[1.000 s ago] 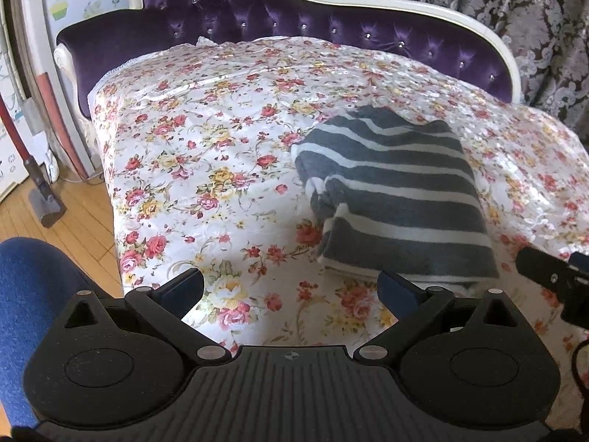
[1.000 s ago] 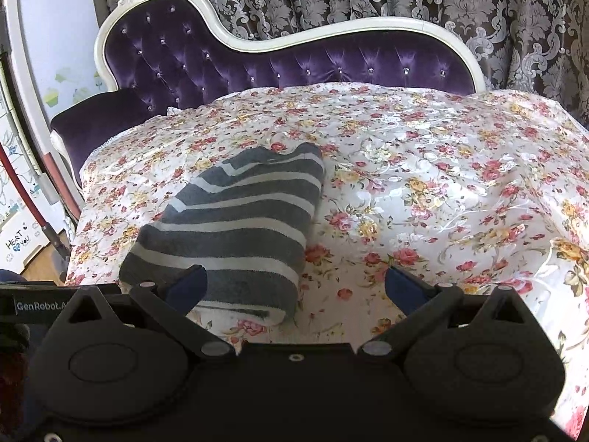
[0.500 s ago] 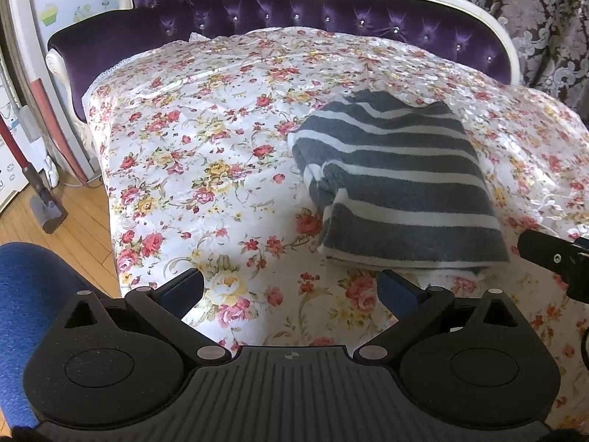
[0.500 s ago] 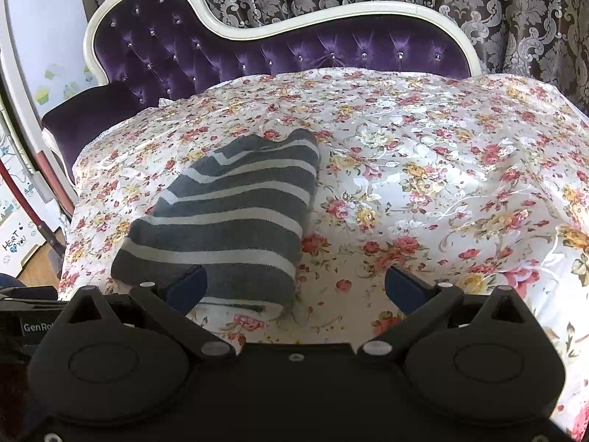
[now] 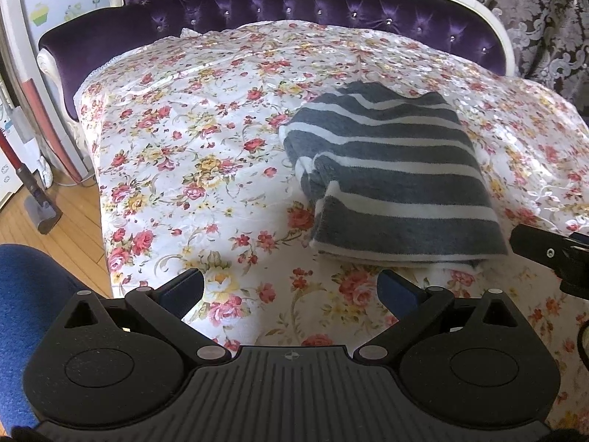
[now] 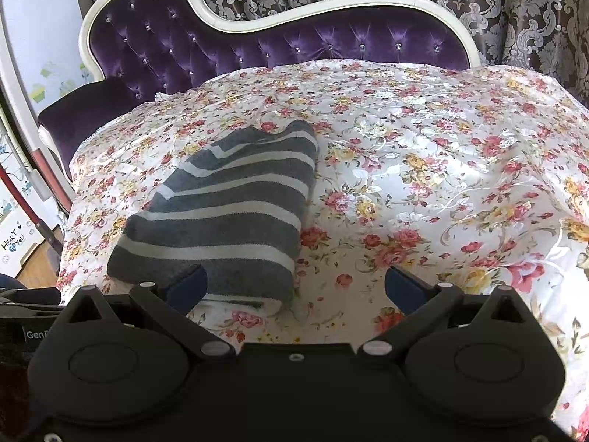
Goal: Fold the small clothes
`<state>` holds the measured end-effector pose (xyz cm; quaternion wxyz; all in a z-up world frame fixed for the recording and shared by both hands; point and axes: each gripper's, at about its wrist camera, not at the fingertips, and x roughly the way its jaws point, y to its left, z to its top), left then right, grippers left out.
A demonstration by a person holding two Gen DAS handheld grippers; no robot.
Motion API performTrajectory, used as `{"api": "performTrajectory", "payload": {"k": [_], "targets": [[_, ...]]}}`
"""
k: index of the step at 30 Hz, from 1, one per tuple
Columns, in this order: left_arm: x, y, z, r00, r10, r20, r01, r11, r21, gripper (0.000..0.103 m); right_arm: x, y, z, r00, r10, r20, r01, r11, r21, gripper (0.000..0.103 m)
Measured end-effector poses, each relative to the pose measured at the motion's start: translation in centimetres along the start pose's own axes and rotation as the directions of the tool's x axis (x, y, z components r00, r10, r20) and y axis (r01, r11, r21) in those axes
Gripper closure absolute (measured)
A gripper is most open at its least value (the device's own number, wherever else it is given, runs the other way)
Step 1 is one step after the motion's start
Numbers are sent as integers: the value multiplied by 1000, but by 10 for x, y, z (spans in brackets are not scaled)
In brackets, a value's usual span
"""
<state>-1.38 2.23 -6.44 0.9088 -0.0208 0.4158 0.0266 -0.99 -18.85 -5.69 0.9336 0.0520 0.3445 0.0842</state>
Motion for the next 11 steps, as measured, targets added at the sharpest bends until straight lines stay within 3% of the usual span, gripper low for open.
{"api": "performTrajectory", "payload": {"k": [11], "targets": [[1, -1, 0, 1000, 0, 1, 0, 1000, 10, 1, 1, 1, -2, 1000, 0, -12, 0, 1000, 13, 1]]}}
